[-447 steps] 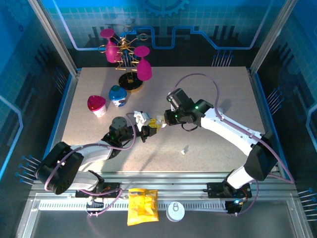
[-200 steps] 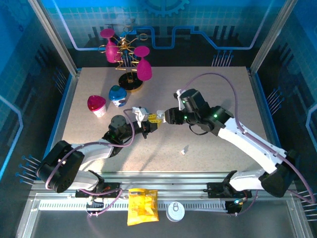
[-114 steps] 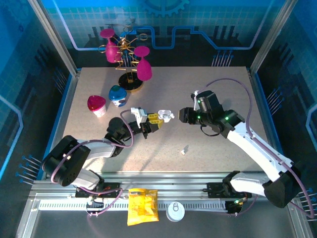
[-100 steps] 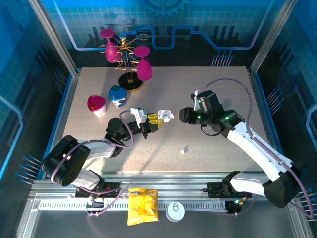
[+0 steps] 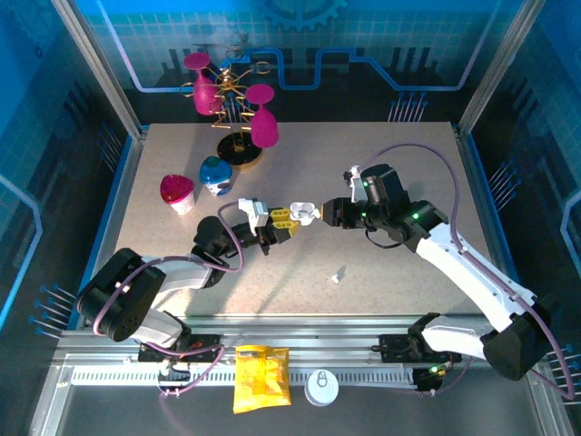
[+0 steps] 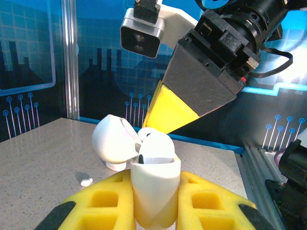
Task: Insert wireless bluetooth earbuds into charging case
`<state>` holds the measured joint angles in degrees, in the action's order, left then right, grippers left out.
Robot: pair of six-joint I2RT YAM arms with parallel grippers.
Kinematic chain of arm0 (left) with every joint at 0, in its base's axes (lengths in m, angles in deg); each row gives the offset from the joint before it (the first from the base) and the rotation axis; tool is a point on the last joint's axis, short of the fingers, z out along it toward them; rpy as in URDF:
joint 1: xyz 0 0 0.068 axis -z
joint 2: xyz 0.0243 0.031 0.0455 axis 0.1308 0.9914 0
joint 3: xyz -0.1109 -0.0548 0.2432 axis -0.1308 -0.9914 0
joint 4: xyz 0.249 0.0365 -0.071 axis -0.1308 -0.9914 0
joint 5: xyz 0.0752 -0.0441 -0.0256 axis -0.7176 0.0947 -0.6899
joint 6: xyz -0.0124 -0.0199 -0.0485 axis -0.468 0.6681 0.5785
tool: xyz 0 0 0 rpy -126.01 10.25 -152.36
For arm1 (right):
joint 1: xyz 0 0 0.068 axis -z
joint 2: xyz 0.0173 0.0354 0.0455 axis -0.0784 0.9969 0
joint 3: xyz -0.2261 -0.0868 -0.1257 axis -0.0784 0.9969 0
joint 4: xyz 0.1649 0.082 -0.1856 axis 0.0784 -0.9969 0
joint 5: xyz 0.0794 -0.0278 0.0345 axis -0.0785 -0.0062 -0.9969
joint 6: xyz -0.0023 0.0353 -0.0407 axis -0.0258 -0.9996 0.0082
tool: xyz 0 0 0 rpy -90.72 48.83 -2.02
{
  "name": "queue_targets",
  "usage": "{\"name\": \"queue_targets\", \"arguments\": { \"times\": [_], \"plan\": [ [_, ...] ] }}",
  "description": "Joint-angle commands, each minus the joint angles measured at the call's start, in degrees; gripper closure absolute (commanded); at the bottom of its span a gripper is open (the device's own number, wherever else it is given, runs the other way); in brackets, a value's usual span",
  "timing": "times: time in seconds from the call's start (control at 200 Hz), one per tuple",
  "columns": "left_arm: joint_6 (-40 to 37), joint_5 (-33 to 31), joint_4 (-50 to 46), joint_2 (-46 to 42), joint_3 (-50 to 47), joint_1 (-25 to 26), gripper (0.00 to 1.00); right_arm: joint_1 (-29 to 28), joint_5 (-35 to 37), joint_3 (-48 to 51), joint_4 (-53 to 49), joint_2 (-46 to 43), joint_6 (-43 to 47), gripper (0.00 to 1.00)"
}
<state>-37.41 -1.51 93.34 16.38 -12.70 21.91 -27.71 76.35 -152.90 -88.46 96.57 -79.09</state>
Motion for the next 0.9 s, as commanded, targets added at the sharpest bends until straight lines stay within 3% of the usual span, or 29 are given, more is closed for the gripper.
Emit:
{"name": "queue_targets", "arguments": {
  "times": [0.0, 0.891],
  "plan": [
    [1.30, 0.51, 1.94, -0.93, 0.71, 0.34, 0.99, -0.55, -1.92, 0.58, 0.79, -0.16, 1.13, 0.57],
    [2.63, -0.31, 3.17, 1.61, 1.85, 0.38, 1.00, -4.97, -1.64, -0.73, 0.01, 0.04, 1.87, 0.55]
  ]
}}
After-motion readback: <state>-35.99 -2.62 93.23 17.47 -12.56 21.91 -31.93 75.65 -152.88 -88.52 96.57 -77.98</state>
